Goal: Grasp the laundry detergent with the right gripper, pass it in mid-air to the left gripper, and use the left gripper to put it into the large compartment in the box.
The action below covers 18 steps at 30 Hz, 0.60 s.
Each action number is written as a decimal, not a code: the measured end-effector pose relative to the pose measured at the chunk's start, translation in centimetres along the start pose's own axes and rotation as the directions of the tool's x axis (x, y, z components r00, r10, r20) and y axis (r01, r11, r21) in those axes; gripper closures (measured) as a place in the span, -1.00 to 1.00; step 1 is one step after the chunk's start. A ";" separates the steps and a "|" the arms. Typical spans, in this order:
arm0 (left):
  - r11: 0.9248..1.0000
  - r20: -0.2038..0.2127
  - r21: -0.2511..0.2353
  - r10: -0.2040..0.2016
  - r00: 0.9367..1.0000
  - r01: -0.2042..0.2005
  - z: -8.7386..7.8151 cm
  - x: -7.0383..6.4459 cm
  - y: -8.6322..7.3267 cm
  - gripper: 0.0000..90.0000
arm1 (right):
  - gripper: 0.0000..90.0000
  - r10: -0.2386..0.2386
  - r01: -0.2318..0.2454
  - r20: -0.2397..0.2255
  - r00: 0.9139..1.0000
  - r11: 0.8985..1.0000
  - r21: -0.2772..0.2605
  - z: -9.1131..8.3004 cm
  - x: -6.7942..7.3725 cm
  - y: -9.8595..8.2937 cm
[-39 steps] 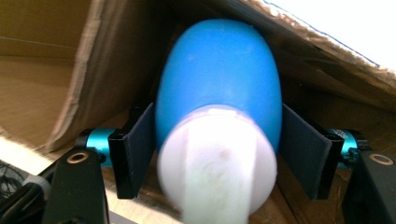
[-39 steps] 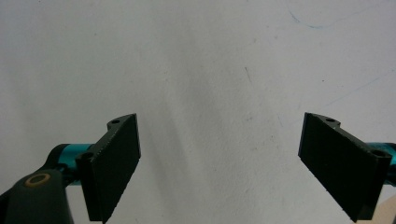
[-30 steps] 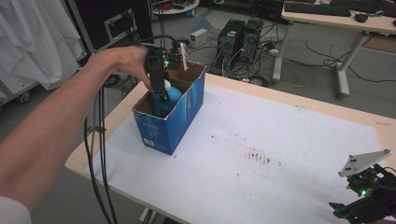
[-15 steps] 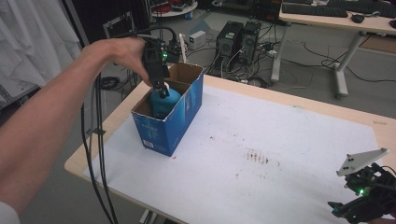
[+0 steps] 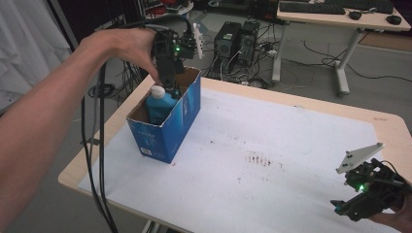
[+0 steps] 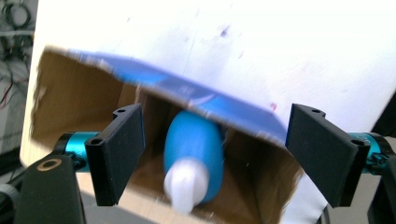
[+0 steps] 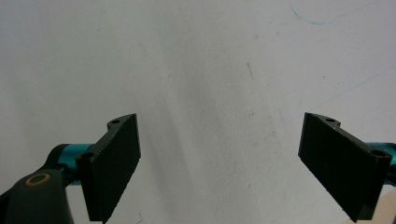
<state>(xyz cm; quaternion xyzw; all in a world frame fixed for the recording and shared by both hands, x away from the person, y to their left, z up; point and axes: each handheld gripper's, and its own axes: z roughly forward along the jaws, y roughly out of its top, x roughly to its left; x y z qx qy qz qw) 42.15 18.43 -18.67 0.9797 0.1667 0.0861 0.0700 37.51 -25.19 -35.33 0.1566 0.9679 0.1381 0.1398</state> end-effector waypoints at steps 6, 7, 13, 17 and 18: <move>0.997 0.015 -0.016 0.075 0.997 -0.074 0.1 -1.3 3.7 -0.62 | -0.73 0.004 -0.004 -0.002 1.000 1.000 0.012 0.1 0.0 0.3; 0.996 0.016 -0.020 0.084 0.996 -0.084 0.2 -1.6 4.2 -0.62 | -0.72 0.005 -0.005 -0.002 1.000 1.000 0.014 0.1 -0.1 0.3; 0.988 0.021 -0.025 0.152 0.988 -0.152 1.0 -3.1 7.5 -0.64 | -0.72 0.014 -0.014 0.002 1.000 1.000 0.017 -0.2 -0.5 0.5; 0.980 0.037 -0.027 0.200 0.979 -0.199 2.0 -4.2 9.6 -0.64 | -0.72 0.015 -0.015 0.000 1.000 1.000 0.025 -0.1 -0.6 0.6; 0.980 0.037 -0.027 0.200 0.979 -0.199 2.0 -4.2 9.6 -0.64 | -0.72 0.015 -0.015 0.000 1.000 1.000 0.025 0.0 -0.5 0.6</move>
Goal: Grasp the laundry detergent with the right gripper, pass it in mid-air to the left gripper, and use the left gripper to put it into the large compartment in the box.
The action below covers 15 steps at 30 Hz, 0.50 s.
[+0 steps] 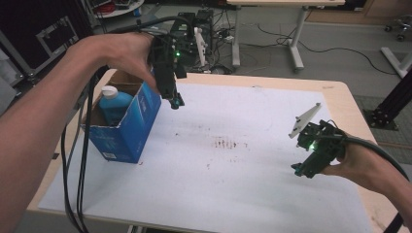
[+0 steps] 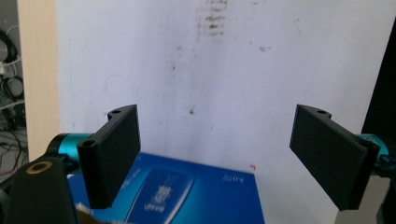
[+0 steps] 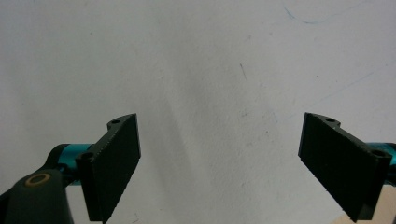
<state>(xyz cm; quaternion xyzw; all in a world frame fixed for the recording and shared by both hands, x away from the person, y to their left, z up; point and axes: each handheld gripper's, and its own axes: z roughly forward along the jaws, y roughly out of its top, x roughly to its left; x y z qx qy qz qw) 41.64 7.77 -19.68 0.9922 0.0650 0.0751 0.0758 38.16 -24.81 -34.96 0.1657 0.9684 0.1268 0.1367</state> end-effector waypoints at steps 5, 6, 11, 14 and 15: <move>0.998 0.017 0.039 0.044 0.999 -0.045 2.5 -0.7 2.7 -0.64 | -0.72 0.004 -0.004 0.002 1.000 1.000 0.006 0.0 0.0 0.0; 0.998 0.017 0.042 0.048 0.999 -0.049 3.1 -0.9 3.0 -0.64 | -0.72 0.008 -0.008 0.001 1.000 1.000 0.006 0.0 0.0 -0.1; 0.993 0.029 0.071 0.087 0.996 -0.089 6.0 -2.0 5.0 -0.64 | -0.72 0.018 -0.018 0.005 1.000 1.000 0.012 0.0 -0.1 -0.2; 0.993 0.062 0.067 0.088 0.994 -0.093 7.6 -2.3 5.8 -0.64 | -0.73 0.018 -0.018 0.011 1.000 1.000 0.019 0.0 -0.1 -0.1; 0.993 0.073 0.071 0.091 0.993 -0.096 8.1 -2.5 6.0 -0.64 | -0.72 0.015 -0.015 0.012 1.000 1.000 0.022 -0.1 -0.1 -0.1</move>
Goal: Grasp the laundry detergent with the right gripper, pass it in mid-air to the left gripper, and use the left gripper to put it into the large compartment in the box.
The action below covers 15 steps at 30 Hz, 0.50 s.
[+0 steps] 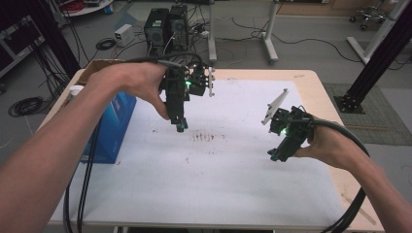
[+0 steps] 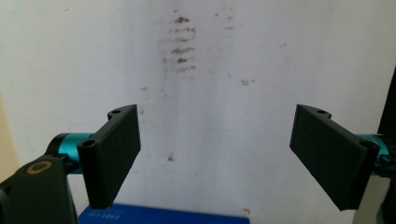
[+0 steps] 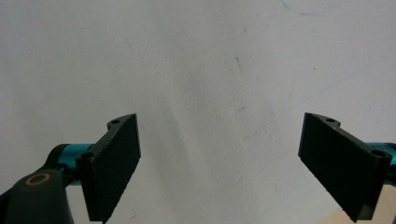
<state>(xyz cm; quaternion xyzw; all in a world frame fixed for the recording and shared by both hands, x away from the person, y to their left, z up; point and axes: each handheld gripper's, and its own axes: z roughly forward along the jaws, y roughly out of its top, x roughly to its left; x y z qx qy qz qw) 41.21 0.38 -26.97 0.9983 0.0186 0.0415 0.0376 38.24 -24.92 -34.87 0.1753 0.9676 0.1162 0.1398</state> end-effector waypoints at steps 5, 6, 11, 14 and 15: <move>1.000 0.016 0.009 0.015 1.000 -0.015 1.5 -0.2 0.7 -0.64 | -0.72 0.000 0.000 0.004 1.000 1.000 -0.005 -0.2 -0.1 0.2; 1.000 0.025 0.003 0.002 1.000 -0.002 2.0 -0.3 0.8 -0.64 | -0.72 0.002 -0.002 0.007 1.000 1.000 -0.006 -0.4 -0.2 0.3; 1.000 0.035 0.010 0.008 0.999 -0.008 3.2 -0.4 1.0 -0.64 | -0.73 -0.010 0.010 0.003 1.000 1.000 -0.005 -0.3 -0.4 0.8; 1.000 0.030 0.014 0.005 1.000 -0.006 3.6 -0.4 1.0 -0.64 | -0.72 -0.018 0.018 -0.002 1.000 1.000 -0.003 -0.2 -0.3 1.1; 1.000 0.029 0.016 0.002 1.000 -0.002 3.6 -0.4 1.0 -0.64 | -0.73 -0.024 0.024 -0.004 1.000 1.000 -0.003 -0.2 -0.3 1.2</move>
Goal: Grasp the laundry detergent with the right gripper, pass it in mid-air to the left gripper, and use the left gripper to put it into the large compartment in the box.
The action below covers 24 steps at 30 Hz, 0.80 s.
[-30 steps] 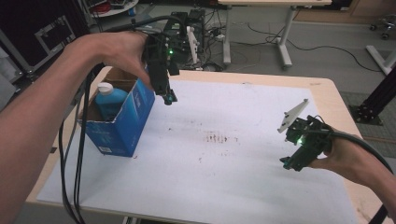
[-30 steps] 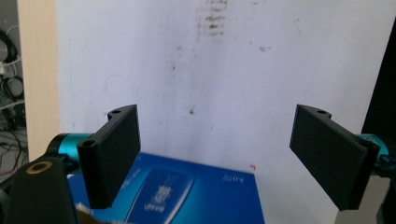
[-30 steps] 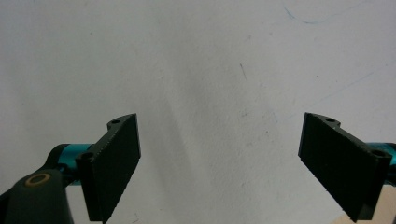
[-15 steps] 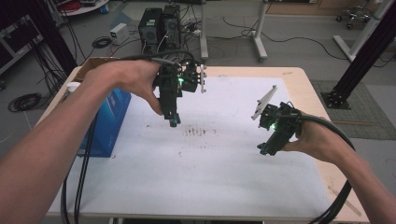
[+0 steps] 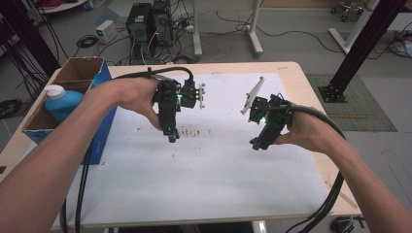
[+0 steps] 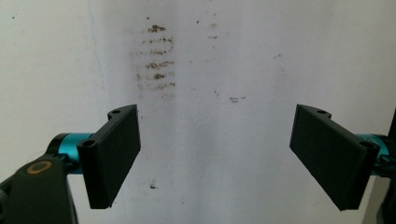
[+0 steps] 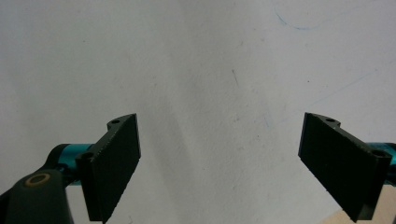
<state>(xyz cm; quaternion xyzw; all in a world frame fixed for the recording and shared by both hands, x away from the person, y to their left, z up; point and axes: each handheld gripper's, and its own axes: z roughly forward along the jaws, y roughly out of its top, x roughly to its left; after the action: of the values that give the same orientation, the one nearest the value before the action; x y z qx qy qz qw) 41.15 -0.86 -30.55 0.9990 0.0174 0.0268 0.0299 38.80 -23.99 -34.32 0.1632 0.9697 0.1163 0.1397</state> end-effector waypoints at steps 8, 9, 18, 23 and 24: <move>0.999 0.014 -0.008 -0.033 0.999 0.033 0.9 -0.1 -1.1 -0.64 | -0.73 -0.022 0.022 0.006 1.000 1.000 0.005 -0.4 -0.2 1.3; 0.999 0.016 -0.009 -0.038 0.999 0.038 0.9 -0.2 -1.2 -0.64 | -0.72 -0.024 0.024 0.007 1.000 1.000 0.006 -0.5 -0.2 1.4; 0.999 0.014 -0.021 -0.046 0.999 0.046 0.8 -0.3 -1.8 -0.64 | -0.73 -0.038 0.038 0.003 0.999 0.999 0.013 -0.3 0.0 1.6; 0.998 0.012 -0.027 -0.050 0.999 0.051 0.8 -0.3 -1.8 -0.64 | -0.73 -0.040 0.040 0.008 0.999 0.999 0.013 -0.3 0.1 1.7; 0.999 0.009 -0.024 -0.045 0.999 0.045 0.7 -0.3 -1.8 -0.64 | -0.72 -0.040 0.039 0.009 0.999 0.999 0.013 -0.3 0.1 1.7</move>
<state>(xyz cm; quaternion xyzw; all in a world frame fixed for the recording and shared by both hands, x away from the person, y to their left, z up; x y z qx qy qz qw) 40.87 0.92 -31.40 0.9981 0.0395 0.0220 0.0429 39.09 -22.48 -33.63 0.1454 0.9729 0.1064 0.1451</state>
